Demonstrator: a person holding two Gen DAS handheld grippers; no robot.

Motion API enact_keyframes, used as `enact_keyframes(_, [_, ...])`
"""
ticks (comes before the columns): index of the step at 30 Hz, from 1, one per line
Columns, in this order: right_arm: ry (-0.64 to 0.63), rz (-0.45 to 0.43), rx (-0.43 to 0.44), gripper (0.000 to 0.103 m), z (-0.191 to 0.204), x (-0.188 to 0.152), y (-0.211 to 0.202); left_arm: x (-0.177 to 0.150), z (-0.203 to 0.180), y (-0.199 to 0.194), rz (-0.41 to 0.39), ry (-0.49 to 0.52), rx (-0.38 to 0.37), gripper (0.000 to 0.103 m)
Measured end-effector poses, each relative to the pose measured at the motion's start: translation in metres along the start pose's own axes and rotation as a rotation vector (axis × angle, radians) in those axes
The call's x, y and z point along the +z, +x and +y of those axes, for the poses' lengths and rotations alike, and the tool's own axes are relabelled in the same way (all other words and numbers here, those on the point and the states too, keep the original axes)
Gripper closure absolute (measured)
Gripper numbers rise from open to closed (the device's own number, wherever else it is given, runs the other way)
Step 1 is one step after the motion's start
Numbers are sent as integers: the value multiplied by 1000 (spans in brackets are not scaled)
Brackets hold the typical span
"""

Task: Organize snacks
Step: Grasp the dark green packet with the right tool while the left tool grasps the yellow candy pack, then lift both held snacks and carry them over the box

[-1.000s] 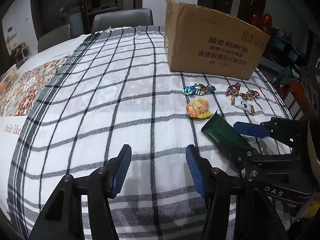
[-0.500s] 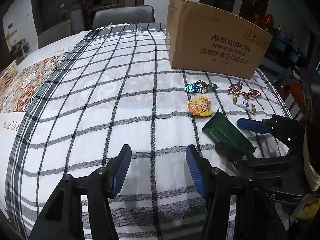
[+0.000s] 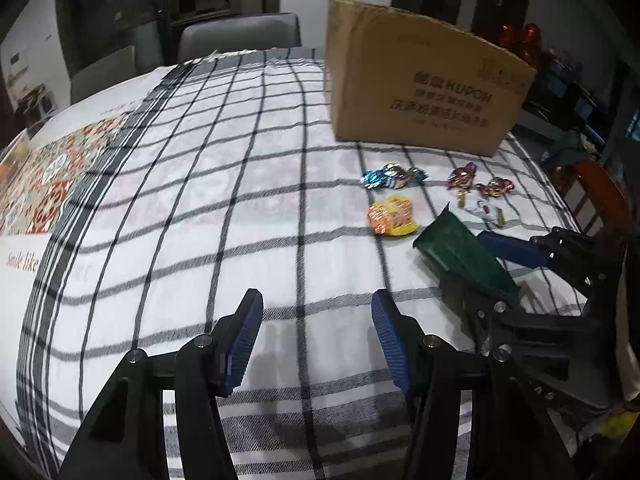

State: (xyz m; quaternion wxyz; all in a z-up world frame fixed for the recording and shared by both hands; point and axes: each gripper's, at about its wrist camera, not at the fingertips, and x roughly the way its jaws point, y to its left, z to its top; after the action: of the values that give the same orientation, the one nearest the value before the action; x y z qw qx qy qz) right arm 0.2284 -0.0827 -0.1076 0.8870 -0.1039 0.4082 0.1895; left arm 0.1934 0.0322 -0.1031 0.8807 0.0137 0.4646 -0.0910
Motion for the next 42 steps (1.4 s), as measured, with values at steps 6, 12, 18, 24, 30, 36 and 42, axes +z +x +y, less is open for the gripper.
enact_keyframes(6, [102,-71,-66,56,-17,11,-22,23,-12,5,-9,87,-75,45])
enact_keyframes(12, [205,-64,-81,56,-39,19,-17,46,-26,28,-1,166,-159,46])
enact_keyframes(18, [253,-55,-102,56,-53,23,-9,60,-38,53,24,210,-181,53])
enact_keyframes(24, [269,-47,-120,56,-57,23,-3,58,-40,76,62,205,-182,62])
enact_keyframes(30, [284,-39,-104,56,-58,20,1,55,-44,78,38,215,-175,76])
enact_keyframes(36, [303,-40,-100,56,-61,19,-1,54,-44,73,25,200,-174,78])
enact_keyframes(42, [308,-58,-89,56,-61,19,-11,57,-41,51,-26,185,-186,80])
